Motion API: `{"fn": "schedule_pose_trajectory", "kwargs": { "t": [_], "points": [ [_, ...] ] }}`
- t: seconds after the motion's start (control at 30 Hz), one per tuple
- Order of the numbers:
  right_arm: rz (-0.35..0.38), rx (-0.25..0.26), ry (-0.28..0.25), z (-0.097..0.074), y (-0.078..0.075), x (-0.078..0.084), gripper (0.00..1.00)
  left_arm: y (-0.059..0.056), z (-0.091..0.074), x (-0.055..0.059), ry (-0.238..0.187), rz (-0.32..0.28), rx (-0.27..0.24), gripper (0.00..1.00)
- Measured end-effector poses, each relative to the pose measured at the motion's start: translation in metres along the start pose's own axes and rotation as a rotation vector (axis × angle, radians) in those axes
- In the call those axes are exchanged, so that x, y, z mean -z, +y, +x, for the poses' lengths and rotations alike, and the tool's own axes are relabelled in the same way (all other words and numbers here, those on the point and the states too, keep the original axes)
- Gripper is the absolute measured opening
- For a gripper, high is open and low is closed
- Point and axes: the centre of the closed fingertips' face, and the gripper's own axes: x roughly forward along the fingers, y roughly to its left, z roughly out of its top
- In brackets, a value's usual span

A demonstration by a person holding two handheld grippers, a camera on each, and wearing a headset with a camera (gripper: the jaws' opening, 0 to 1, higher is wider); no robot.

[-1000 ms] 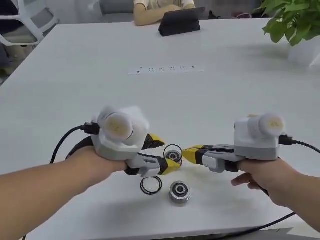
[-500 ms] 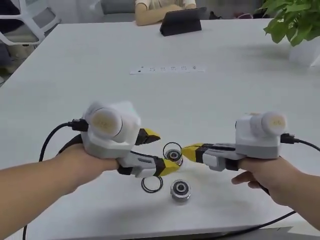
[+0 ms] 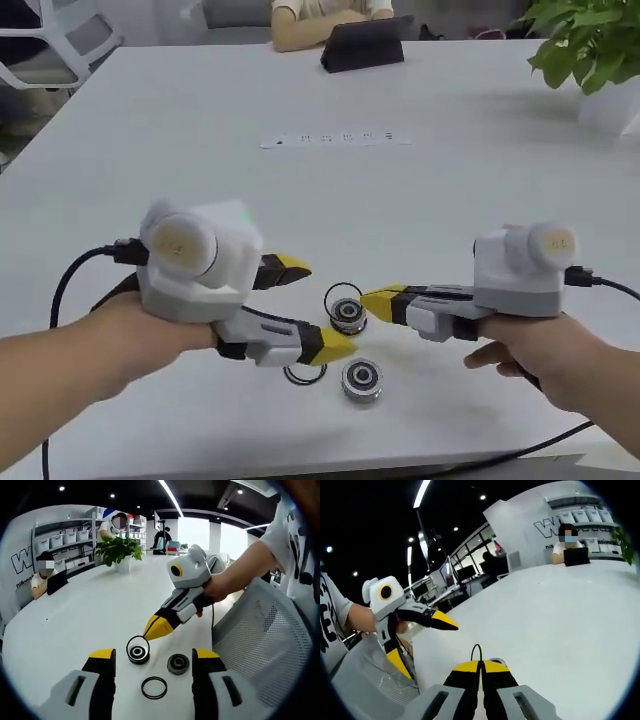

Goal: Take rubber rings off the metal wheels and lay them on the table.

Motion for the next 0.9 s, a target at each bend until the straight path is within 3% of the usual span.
{"fn": "schedule_pose_trajectory", "kwargs": {
  "t": [0.5,0.9],
  "points": [
    [0.003,-0.024,-0.001,0.0,0.007,-0.002,0.0,-0.002,-0.027,0.0,-0.021,-0.007,-0.031,0.7],
    [0.004,-0.045,0.005,0.003,0.016,-0.002,0.0,-0.009,-0.045,0.0,-0.034,-0.011,-0.044,0.77]
  ]
}}
